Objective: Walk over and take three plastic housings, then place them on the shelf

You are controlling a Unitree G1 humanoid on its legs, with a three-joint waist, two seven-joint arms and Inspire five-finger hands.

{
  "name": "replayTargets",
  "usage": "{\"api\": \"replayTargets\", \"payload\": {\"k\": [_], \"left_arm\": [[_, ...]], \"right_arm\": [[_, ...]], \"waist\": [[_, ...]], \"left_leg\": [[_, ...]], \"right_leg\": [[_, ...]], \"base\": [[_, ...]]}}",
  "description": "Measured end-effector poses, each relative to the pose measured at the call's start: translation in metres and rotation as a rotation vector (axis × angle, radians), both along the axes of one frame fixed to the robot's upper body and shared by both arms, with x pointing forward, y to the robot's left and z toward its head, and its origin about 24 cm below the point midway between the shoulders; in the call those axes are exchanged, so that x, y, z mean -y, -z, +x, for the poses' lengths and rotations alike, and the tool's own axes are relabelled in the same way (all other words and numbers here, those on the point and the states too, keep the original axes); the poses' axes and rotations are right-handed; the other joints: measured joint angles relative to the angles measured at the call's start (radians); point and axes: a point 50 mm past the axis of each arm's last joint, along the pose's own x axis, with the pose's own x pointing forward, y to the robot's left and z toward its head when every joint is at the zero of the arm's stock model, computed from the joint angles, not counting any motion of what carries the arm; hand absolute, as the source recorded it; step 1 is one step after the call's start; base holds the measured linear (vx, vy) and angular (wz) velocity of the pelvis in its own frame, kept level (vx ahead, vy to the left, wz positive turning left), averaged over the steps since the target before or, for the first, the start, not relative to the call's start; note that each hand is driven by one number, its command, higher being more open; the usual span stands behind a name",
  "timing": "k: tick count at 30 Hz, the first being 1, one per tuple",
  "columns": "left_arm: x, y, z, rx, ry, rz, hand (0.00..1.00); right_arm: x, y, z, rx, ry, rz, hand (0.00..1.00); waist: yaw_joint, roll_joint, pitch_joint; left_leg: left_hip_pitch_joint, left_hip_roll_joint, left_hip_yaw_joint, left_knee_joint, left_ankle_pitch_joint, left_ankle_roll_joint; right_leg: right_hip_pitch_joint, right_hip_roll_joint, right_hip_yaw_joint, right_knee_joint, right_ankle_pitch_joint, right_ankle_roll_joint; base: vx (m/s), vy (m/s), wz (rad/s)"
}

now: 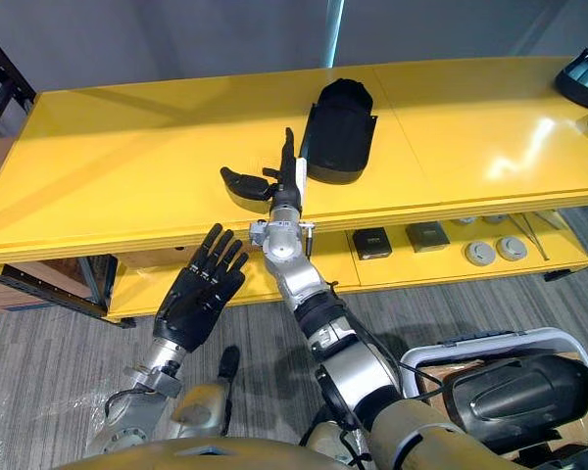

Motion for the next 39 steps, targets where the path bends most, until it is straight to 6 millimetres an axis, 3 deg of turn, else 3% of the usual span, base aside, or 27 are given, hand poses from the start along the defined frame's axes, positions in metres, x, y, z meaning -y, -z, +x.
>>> {"api": "replayTargets", "payload": {"k": [13, 20, 39], "left_arm": [[0.003, 0.001, 0.005, 0.009, 0.015, 0.003, 1.00], [0.003, 0.002, 0.004, 0.006, 0.010, 0.000, 1.00], [0.005, 0.003, 0.003, -0.026, -0.039, -0.030, 1.00]], "right_arm": [[0.015, -0.002, 0.003, 0.005, 0.062, 0.005, 1.00], [0.019, -0.002, 0.003, 0.020, 0.077, -0.028, 1.00], [0.022, -0.002, -0.003, 0.037, 0.040, -0.013, 1.00]], "waist": [[-0.007, 0.013, 0.003], [-0.028, 0.014, 0.004], [-0.032, 0.013, 0.004]], "left_leg": [[0.009, -0.002, 0.026, 0.000, -0.002, -0.001], [0.009, -0.004, 0.028, 0.000, -0.001, 0.000], [0.017, -0.008, 0.048, 0.000, -0.002, 0.002]], "right_leg": [[-0.055, -0.031, 0.034, 0.101, -0.050, -0.002], [-0.056, -0.031, 0.034, 0.101, -0.050, -0.003], [-0.056, -0.031, 0.040, 0.092, -0.047, 0.000]], "base": [[-0.02, -0.032, -0.05], [-0.01, -0.008, -0.01], [0.00, -0.013, -0.02]]}}
